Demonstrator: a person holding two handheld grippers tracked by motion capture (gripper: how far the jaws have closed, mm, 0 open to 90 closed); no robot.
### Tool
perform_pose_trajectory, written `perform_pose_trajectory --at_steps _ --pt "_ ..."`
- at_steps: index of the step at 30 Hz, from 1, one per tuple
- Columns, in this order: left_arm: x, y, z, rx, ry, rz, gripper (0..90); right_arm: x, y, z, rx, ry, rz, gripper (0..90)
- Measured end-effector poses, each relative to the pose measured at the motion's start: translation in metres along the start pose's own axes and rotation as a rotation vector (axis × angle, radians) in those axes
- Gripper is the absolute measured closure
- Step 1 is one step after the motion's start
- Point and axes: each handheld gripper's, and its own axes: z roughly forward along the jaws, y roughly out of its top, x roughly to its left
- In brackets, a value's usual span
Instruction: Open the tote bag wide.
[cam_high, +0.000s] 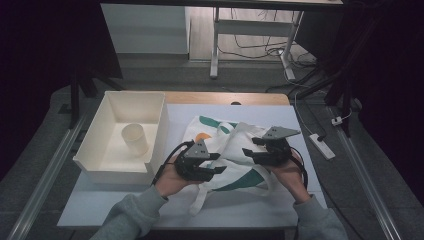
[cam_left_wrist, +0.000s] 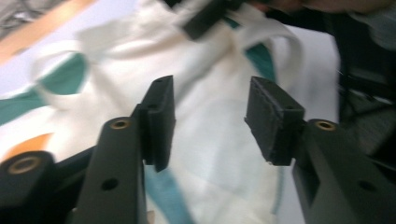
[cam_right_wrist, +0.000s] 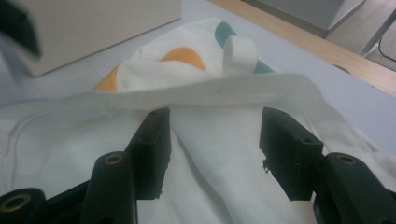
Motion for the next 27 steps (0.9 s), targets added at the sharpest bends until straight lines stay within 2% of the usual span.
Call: perform_pose_trajectory --at_steps 3,5,11,19,22,27 --pt "0.008 0.001 0.001 -0.008 0.015 -0.051 48.9 0.004 -0.003 -0.004 0.003 0.000 -0.005 43.3" --pt "0.012 0.003 0.006 0.001 0.024 -0.062 48.4 0.006 -0.003 -0.007 0.000 0.003 -0.010 43.2" --pt "0.029 0.006 0.035 0.069 0.078 -0.100 47.9 0.019 -0.002 -0.013 -0.003 0.026 -0.026 42.7" --pt "0.044 0.003 0.063 0.118 0.073 -0.144 49.6 0.037 -0.005 -0.018 0.016 0.069 -0.058 41.7" --pt "0.044 0.000 0.070 0.142 0.064 -0.144 54.0 0.044 -0.007 -0.015 0.037 0.090 -0.076 41.3" --pt "0.046 -0.004 0.074 0.155 0.044 -0.160 69.9 0.052 -0.008 -0.017 0.049 0.113 -0.096 40.6"
